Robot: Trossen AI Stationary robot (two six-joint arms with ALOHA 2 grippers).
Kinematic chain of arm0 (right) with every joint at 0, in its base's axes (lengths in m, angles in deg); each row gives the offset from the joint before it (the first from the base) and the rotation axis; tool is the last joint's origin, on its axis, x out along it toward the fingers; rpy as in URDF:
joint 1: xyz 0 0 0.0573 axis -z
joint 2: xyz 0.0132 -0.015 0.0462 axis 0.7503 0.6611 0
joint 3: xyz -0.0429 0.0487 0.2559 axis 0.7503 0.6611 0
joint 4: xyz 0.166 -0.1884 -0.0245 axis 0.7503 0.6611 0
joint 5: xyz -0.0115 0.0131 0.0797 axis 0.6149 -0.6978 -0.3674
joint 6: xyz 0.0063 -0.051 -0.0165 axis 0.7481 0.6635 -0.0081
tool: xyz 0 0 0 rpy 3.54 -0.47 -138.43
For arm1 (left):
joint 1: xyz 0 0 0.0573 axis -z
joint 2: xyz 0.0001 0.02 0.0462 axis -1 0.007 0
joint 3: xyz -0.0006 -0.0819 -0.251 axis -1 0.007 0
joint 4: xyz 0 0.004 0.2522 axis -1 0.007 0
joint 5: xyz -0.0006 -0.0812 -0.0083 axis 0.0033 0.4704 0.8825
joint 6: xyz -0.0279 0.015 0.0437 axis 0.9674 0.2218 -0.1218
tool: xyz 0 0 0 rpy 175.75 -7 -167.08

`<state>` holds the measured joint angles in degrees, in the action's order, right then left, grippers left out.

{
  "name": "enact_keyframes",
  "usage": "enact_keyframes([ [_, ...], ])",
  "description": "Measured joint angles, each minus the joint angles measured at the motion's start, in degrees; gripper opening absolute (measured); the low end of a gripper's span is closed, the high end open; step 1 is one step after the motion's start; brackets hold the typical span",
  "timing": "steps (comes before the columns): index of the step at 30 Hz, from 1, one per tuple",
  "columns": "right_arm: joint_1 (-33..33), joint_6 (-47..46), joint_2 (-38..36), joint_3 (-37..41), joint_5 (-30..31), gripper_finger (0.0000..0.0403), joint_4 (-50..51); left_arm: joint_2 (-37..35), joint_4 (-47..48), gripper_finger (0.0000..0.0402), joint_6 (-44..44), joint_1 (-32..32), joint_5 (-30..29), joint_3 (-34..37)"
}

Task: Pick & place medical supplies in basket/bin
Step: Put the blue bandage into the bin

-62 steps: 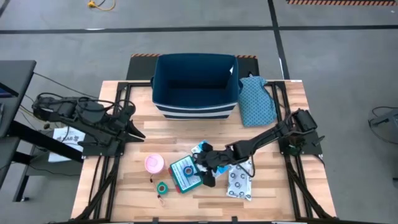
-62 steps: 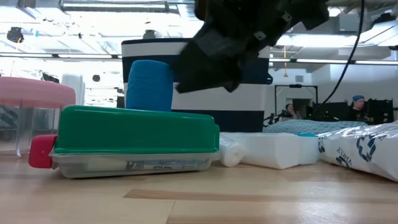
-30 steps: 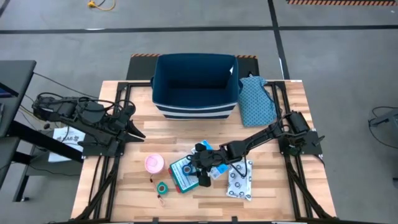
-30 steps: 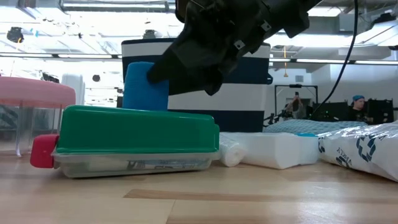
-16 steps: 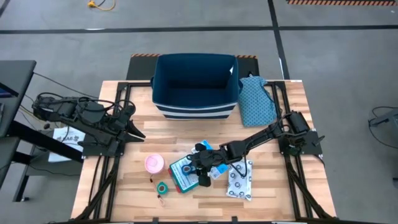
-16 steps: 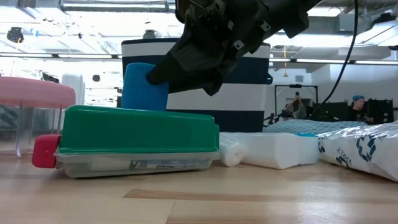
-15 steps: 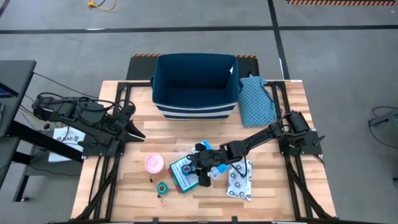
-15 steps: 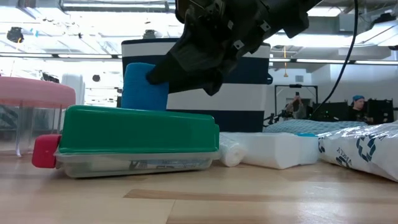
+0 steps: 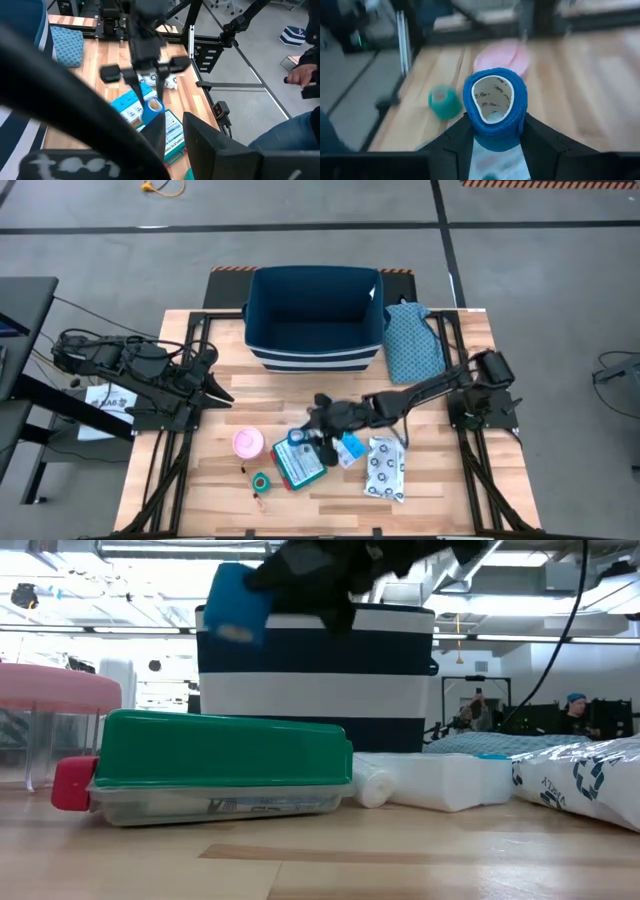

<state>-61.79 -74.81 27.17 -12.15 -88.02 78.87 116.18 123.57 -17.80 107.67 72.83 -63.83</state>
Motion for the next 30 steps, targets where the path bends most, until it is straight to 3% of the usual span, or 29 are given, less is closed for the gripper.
enact_keyframes([
  [11,11.34,-0.01,-16.20,-0.07,4.79,0.0135,-8.55,0.00,-0.18,0.0056,-0.40,0.01,-1.56,0.00],
  [18,21.20,2.33,-20.78,-3.34,4.41,0.0136,-10.69,0.02,-0.67,0.0056,-1.05,-0.01,-1.70,0.00],
  [22,26.32,2.84,-19.02,-11.76,-0.90,0.0137,-4.67,0.00,-1.12,0.0056,-1.05,-0.01,-1.70,0.00],
  [30,33.79,6.15,-7.51,-37.92,-10.67,0.0140,25.16,0.00,-1.52,0.0056,-1.05,-0.01,-2.79,0.00],
])
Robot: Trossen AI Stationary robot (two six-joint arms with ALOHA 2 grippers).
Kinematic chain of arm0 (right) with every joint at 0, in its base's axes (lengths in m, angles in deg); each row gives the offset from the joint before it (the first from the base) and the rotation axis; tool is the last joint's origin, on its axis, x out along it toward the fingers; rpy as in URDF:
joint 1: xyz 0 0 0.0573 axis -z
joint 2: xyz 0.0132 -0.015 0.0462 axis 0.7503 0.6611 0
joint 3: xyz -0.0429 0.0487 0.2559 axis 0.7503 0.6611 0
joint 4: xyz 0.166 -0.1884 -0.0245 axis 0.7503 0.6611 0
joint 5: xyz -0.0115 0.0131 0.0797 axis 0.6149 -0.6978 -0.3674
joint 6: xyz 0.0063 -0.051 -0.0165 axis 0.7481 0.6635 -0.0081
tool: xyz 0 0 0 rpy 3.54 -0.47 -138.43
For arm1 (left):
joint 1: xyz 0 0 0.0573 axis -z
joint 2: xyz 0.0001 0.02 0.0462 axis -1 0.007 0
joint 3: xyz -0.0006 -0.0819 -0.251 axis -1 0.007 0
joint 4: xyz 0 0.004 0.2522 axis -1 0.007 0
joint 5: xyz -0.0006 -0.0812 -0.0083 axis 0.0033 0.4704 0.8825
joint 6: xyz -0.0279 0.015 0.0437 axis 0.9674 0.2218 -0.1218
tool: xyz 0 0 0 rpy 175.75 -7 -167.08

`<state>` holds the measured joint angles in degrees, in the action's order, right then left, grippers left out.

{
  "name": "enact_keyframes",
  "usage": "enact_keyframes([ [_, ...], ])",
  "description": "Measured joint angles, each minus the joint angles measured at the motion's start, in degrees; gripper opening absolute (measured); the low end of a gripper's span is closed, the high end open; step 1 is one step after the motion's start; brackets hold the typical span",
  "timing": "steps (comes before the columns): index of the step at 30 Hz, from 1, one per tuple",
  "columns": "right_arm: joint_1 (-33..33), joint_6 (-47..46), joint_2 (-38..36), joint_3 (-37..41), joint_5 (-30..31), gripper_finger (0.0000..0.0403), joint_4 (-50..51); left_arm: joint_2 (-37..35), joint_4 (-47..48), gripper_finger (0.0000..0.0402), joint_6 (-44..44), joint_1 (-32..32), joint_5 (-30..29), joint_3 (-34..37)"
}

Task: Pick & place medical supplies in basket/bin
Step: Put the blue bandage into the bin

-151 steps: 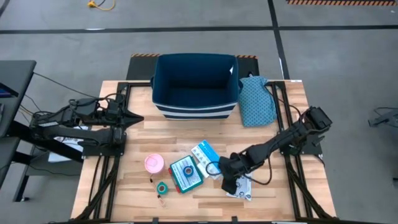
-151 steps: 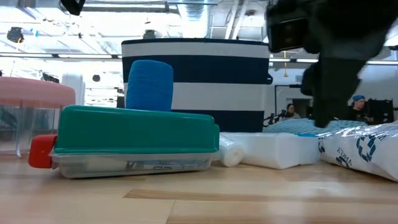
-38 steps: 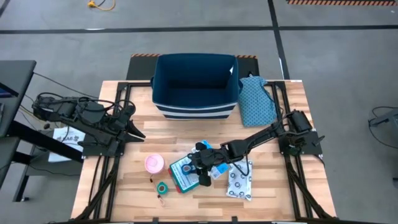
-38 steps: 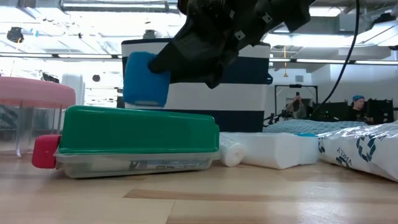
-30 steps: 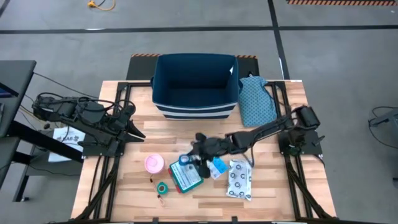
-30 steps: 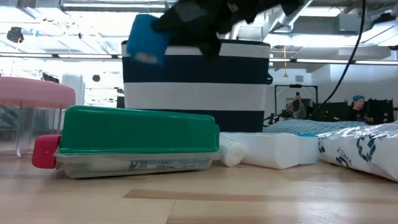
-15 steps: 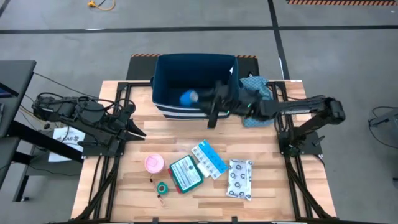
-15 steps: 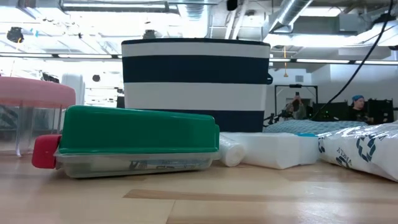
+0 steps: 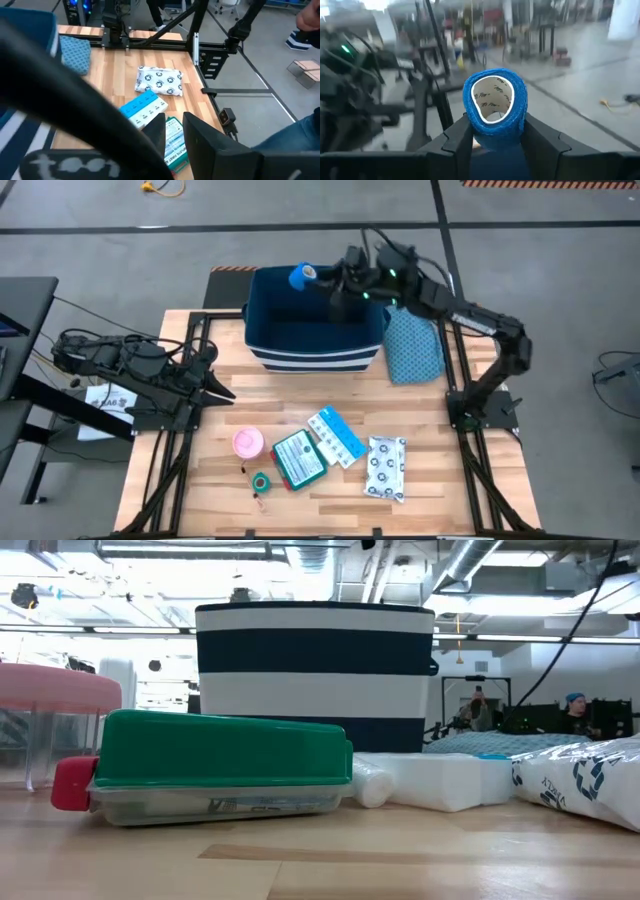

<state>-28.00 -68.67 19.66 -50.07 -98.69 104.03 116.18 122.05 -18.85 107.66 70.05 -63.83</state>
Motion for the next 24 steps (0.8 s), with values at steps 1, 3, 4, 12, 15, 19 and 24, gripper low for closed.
enact_keyframes([
  [1,0.76,1.18,1.64,-3.08,-1.41,0.0140,4.22,0.02,0.02,0.0056,-0.02,0.00,-0.81,0.00],
  [3,2.25,3.75,4.98,-9.17,-4.63,0.0140,12.16,0.00,0.00,0.0056,0.00,0.00,-2.59,0.00],
  [4,3.05,5.02,6.61,-11.85,-6.24,0.0140,15.91,0.01,0.02,0.0056,0.00,0.00,-3.64,0.00],
  [12,6.65,14.39,17.80,-25.83,-13.28,0.0142,35.96,-0.01,-3.09,0.0056,0.42,-0.02,-11.97,0.02],
  [15,7.29,16.25,20.84,-26.64,-13.29,0.0143,37.81,0.00,-3.12,0.0056,0.96,-0.04,-14.98,0.02],
  [19,8.05,16.27,24.85,-26.66,-13.42,0.0142,38.29,0.00,-3.13,0.0056,2.00,-0.04,-17.91,0.02],
  [24,8.48,16.26,29.82,-26.62,-13.33,0.0146,39.60,-0.05,-3.15,0.0056,2.96,-0.04,-20.14,0.02],
])
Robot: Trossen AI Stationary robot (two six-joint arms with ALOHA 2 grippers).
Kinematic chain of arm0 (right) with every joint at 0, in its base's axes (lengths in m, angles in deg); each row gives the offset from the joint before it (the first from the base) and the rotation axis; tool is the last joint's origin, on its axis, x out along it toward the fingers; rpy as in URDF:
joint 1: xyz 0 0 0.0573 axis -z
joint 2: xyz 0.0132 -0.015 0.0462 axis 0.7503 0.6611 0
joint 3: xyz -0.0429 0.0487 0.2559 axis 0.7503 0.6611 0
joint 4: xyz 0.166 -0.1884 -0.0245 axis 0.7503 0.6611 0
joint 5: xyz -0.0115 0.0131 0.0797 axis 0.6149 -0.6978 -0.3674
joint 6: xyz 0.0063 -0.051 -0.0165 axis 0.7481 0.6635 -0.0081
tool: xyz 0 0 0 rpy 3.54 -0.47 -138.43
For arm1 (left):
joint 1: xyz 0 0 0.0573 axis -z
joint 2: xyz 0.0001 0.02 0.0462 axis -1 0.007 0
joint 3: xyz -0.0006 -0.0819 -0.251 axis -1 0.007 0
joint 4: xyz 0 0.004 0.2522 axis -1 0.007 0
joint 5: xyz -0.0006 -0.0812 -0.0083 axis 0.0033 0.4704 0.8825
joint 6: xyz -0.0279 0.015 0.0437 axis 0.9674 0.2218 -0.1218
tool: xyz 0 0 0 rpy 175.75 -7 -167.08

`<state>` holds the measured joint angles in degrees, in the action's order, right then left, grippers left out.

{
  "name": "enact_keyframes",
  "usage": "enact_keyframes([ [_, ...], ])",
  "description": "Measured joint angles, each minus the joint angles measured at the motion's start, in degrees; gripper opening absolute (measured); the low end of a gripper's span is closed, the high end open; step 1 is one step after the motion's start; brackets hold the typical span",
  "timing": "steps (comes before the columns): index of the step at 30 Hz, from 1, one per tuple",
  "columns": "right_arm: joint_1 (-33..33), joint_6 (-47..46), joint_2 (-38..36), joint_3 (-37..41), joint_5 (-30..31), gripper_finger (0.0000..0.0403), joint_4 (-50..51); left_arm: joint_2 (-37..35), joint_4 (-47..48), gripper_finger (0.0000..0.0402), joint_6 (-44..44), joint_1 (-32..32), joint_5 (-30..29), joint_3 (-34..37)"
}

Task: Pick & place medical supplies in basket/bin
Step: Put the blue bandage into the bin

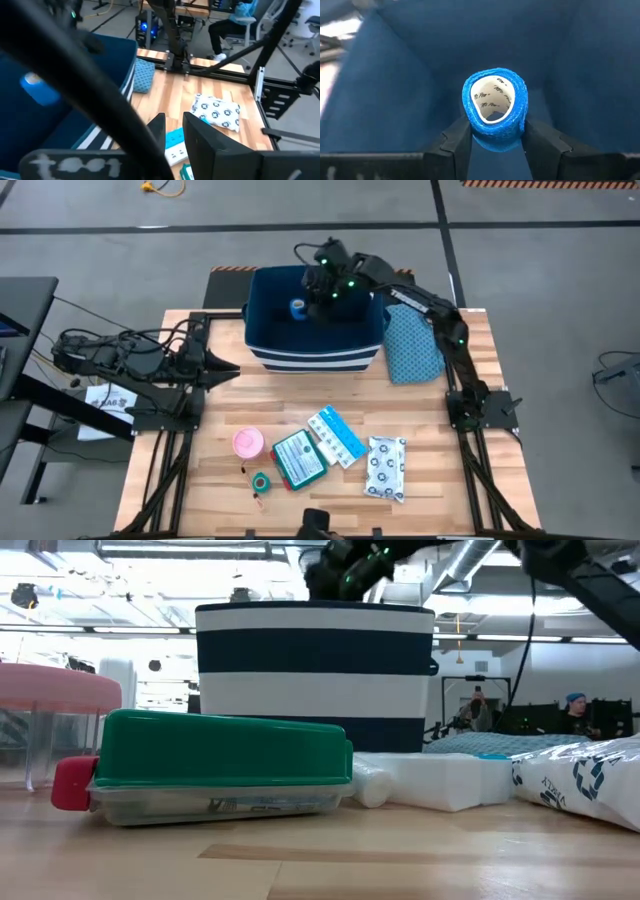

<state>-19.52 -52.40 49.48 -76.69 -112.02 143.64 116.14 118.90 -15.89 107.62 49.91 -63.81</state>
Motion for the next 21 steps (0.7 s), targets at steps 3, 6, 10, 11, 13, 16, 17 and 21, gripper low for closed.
enact_keyframes([
  [3,-0.19,-0.33,2.65,-0.04,0.07,0.0147,0.48,0.00,0.00,0.0056,0.26,0.00,-1.20,0.00],
  [6,-0.52,-0.43,4.84,0.00,0.12,0.0146,1.53,0.00,0.00,0.0056,0.63,0.00,-1.59,0.00],
  [10,-1.09,-0.43,7.11,0.00,0.11,0.0145,3.29,0.00,0.00,0.0056,0.69,0.00,-2.30,0.00],
  [11,-1.23,-0.42,7.36,0.01,0.14,0.0146,4.14,0.00,0.00,0.0056,0.69,0.00,-2.30,0.00],
  [13,-1.36,0.17,7.61,0.06,0.79,0.0149,5.24,0.00,0.00,0.0056,0.69,0.00,-2.32,0.00],
  [16,-2.09,1.43,8.62,-0.07,3.71,0.0151,5.59,0.02,-0.02,0.0056,0.72,0.00,-2.30,0.00],
  [17,-2.09,1.45,8.95,0.04,4.41,0.0151,6.33,0.02,-0.06,0.0056,0.72,0.00,-2.30,0.00],
  [21,-2.09,1.58,9.88,0.00,5.02,0.0151,6.97,0.04,-0.26,0.0056,0.74,0.00,-2.30,0.00],
])
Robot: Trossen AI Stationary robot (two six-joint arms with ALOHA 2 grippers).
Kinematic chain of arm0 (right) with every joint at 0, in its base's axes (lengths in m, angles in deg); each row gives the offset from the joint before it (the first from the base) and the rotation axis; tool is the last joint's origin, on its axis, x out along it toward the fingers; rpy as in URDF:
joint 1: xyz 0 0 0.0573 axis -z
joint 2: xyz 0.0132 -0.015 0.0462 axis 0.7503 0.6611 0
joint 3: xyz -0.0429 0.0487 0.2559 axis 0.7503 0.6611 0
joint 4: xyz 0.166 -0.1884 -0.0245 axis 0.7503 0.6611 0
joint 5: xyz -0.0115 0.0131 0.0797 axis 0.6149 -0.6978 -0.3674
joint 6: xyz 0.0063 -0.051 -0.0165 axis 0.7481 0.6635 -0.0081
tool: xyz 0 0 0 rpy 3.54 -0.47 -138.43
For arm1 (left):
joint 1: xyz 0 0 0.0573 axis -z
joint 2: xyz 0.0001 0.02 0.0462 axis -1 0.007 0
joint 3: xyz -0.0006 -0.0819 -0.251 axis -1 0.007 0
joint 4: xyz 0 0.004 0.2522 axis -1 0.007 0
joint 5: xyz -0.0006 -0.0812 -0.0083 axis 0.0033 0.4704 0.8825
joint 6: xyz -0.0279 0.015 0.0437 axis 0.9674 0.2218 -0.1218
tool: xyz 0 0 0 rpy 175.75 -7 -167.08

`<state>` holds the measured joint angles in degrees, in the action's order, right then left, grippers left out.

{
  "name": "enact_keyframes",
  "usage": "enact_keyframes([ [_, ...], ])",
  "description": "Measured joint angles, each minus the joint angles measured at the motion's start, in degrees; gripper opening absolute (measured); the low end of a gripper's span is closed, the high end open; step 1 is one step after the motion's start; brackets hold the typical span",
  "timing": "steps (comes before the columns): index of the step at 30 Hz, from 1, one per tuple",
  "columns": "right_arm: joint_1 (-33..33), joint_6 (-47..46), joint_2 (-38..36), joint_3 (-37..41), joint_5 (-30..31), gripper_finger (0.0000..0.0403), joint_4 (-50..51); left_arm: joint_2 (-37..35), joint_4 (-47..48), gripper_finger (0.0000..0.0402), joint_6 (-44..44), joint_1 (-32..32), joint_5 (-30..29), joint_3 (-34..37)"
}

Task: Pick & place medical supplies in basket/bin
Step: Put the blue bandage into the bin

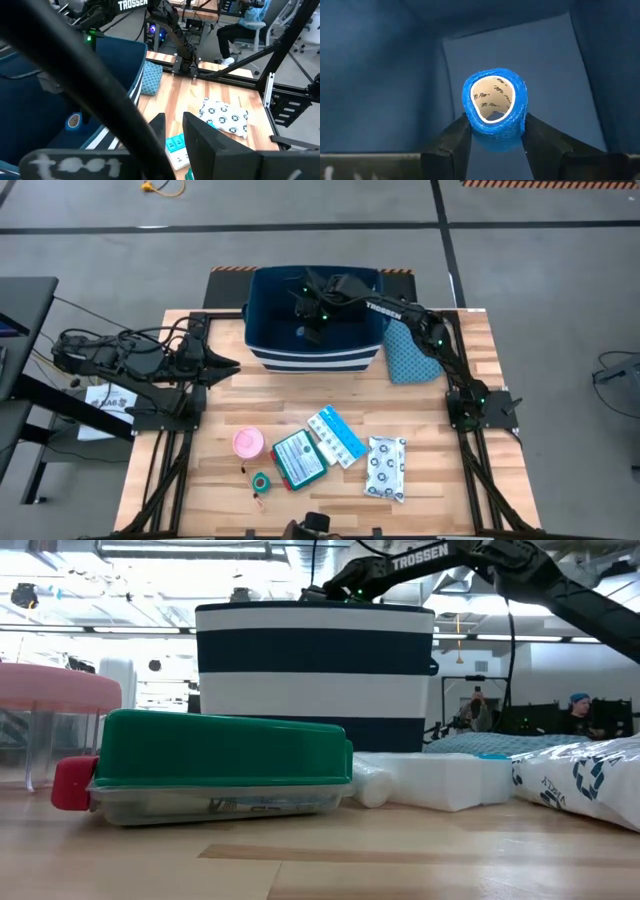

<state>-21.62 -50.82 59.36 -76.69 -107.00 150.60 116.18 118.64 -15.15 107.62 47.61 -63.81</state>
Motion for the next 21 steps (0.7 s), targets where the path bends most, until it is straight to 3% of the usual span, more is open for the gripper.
enact_keyframes([
  [9,-0.30,1.53,2.04,-0.04,3.82,0.0148,3.96,0.00,0.01,0.0056,0.81,0.00,0.33,0.00],
  [21,-0.39,2.45,2.35,0.02,4.14,0.0154,4.73,0.00,0.01,0.0056,0.85,0.00,1.55,-0.02],
])
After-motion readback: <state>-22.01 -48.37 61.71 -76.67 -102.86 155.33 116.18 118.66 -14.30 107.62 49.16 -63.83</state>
